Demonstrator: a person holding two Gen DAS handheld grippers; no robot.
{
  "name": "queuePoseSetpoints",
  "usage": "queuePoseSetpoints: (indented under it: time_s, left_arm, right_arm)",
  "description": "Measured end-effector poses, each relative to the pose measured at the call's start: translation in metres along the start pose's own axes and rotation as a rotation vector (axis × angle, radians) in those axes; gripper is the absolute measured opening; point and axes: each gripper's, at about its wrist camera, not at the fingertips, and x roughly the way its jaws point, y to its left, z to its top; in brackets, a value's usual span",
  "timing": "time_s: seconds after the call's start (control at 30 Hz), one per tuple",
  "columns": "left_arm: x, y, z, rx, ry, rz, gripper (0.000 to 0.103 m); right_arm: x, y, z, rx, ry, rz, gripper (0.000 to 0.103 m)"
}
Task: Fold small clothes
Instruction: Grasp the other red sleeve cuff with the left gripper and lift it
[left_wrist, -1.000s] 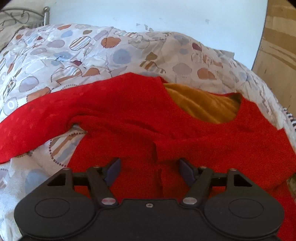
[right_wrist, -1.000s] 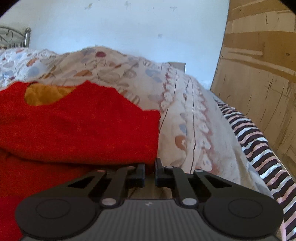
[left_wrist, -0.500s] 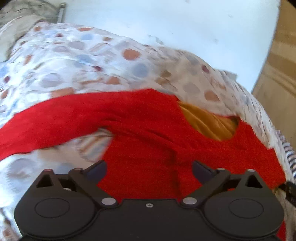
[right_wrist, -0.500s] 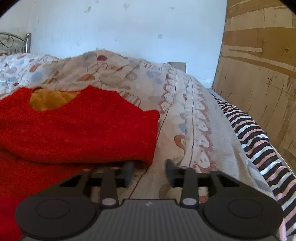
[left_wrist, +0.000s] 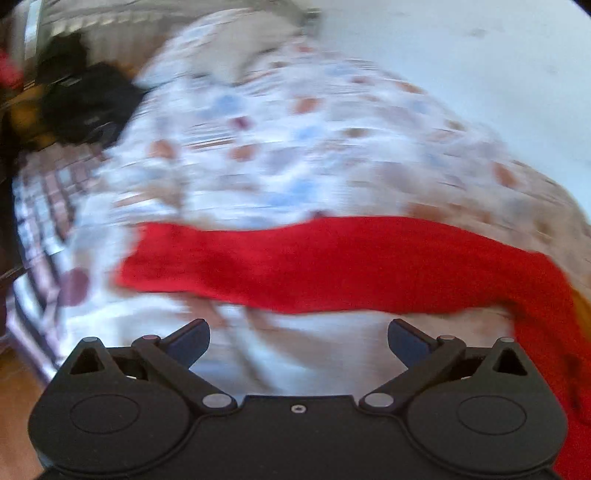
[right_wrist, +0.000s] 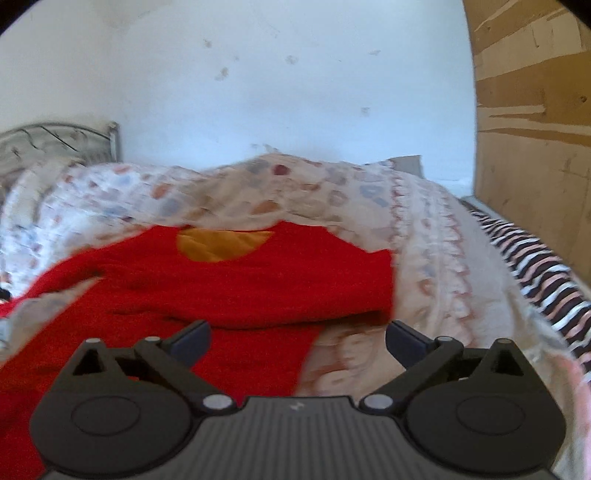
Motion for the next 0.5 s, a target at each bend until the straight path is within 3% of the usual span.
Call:
queuePoseSetpoints:
  time_s: [0.13, 0.33, 0.47, 0.5]
  left_arm:
    - [0.016, 0.042, 0.011, -0.120, -0.018, 0.043, 0.102]
    - [0.037, 0.074, 0.026, -0.288, -0.024, 0.029, 0.101]
    - [0.048, 0.087, 0.027, -0.386, -0.009, 0.101, 0.080]
    - [0.051, 0.088, 0.027, -0.395, 0.000, 0.143, 0.068]
  right_arm:
    - [-0.011, 0.017, -0.008, 0.038, -0.002, 0.060, 0.103]
    - [-0.009, 0.029, -0.014, 0.076, 0.033, 0.075, 0.103]
    - [-0.007, 0.031, -0.016, 0.097, 0.047, 0.075, 0.103]
    - [-0.007, 0.032, -0.017, 0.099, 0.046, 0.076, 0.103]
